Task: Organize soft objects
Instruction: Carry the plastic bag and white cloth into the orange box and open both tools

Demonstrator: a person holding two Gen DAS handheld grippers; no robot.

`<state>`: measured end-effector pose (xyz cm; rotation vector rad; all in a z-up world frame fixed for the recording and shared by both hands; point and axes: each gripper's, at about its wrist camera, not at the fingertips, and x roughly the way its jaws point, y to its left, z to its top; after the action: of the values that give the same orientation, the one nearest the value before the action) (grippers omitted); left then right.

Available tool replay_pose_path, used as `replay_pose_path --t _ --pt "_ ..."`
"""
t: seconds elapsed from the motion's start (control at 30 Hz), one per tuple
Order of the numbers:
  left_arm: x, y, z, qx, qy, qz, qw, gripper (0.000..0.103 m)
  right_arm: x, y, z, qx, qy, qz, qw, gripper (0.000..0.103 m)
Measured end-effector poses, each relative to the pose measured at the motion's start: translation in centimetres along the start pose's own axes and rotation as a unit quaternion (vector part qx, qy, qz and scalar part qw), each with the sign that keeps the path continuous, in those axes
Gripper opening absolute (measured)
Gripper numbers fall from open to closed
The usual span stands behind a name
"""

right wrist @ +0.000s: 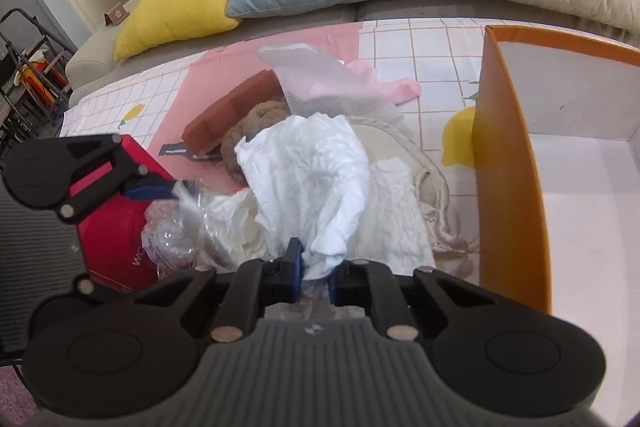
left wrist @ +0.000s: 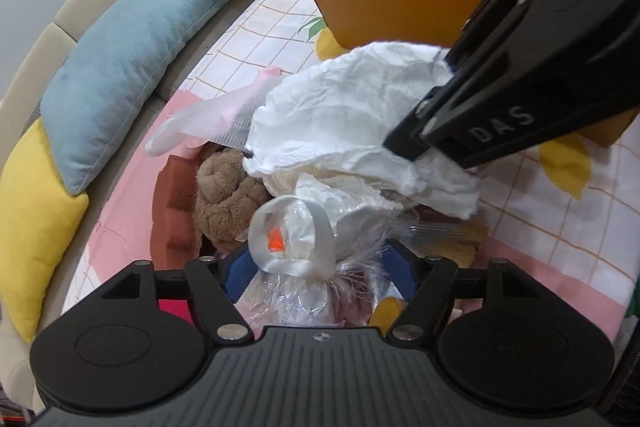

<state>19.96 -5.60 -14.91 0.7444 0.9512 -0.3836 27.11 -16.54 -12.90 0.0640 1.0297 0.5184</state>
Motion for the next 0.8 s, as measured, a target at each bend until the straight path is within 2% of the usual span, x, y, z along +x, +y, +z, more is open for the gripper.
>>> replay_pose_path --t 0.07,0.13,0.17,0.27,0.37,0.5,0.7,0.8 --pt "0.1 -0.1 0.1 -0.008 0.004 0.005 0.9999 0.060 -0.1 0.0 0.0 -0.001 -0.003 0.000 1.000 0.010" --pt "-0.1 0.3 0.0 -0.021 0.003 0.011 0.9997 0.046 -0.7 0.0 0.0 -0.004 -0.010 0.003 1.000 0.010" --pt "-0.3 0.5 -0.1 -0.028 0.002 0.010 0.9995 0.045 -1.1 0.0 0.1 -0.005 -0.014 0.003 1.000 0.010" --pt "-1.3 1.4 -0.4 -0.068 -0.019 0.006 0.9975 0.044 -2.3 -0.2 0.4 -0.009 -0.029 0.004 1.000 0.010" --pt "-3.5 2.4 -0.6 -0.106 -0.050 0.025 0.9928 0.043 -3.9 -0.1 0.9 -0.016 -0.047 0.005 0.999 0.009" --pt "-7.0 4.1 -0.2 -0.170 -0.086 0.023 0.9814 0.043 -6.9 0.4 1.8 -0.026 -0.077 0.009 0.997 0.009" --pt "-12.6 5.1 0.6 -0.218 -0.129 0.021 0.9672 0.043 -12.5 0.8 2.3 -0.033 -0.115 0.024 0.992 0.009" --pt "-14.4 5.2 1.3 -0.250 -0.147 -0.002 0.9571 0.043 -15.5 0.9 2.1 -0.044 -0.135 0.018 0.990 0.009"
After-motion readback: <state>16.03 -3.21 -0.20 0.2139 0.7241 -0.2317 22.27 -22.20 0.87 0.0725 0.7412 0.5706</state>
